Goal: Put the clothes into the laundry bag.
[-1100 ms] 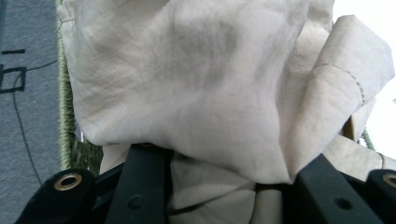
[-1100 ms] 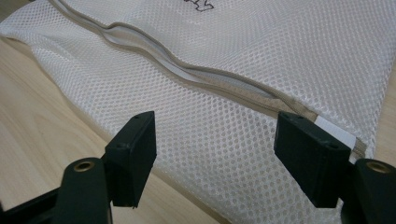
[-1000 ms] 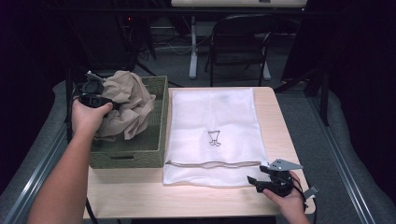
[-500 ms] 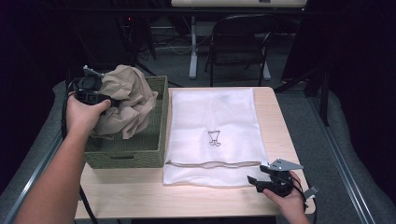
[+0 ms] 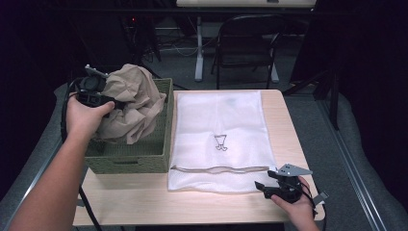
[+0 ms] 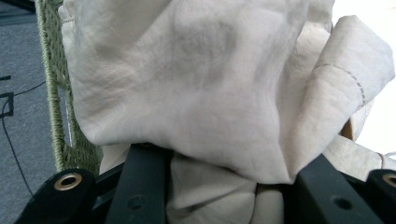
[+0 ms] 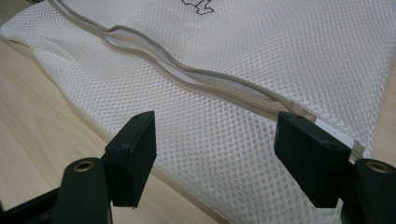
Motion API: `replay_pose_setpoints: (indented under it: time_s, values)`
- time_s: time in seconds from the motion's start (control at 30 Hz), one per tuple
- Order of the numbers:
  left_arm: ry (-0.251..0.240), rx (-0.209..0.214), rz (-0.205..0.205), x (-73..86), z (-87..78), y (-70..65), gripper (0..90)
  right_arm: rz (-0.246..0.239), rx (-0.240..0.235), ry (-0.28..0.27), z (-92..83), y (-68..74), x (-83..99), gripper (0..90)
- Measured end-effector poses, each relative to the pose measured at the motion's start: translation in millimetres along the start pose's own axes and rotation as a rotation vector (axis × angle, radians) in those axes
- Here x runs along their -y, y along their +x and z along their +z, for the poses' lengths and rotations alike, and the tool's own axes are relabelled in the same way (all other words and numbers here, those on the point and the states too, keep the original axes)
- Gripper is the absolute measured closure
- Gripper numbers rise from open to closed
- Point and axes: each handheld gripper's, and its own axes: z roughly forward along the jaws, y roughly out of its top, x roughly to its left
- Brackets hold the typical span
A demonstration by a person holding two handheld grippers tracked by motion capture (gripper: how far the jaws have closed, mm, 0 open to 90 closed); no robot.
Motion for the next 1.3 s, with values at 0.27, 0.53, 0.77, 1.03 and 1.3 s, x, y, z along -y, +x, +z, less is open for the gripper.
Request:
replay_pose_setpoints:
  time_s: [0.27,0.53,0.77,1.03,1.3]
  values:
    - [0.001,0.013,0.020,-0.2,-3.5,-6.7,66.0,0.004,-0.001,-0.003,0.8,0.3,0.2,29.2]
    - [0.006,0.030,0.034,-0.7,-6.0,-12.5,66.1,0.004,-0.001,-0.004,1.1,0.0,0.2,29.2]
    - [0.009,0.060,0.061,-0.6,-8.2,-23.5,66.1,0.005,-0.004,-0.005,0.8,-0.1,0.1,29.2]
    - [0.025,0.100,0.114,2.8,-5.0,-41.4,66.0,0.002,0.000,-0.006,0.6,0.1,0.1,29.3]
    - [0.027,0.127,0.156,8.5,-2.4,-56.9,66.0,0.004,0.027,-0.064,-2.5,-0.3,-0.8,34.0]
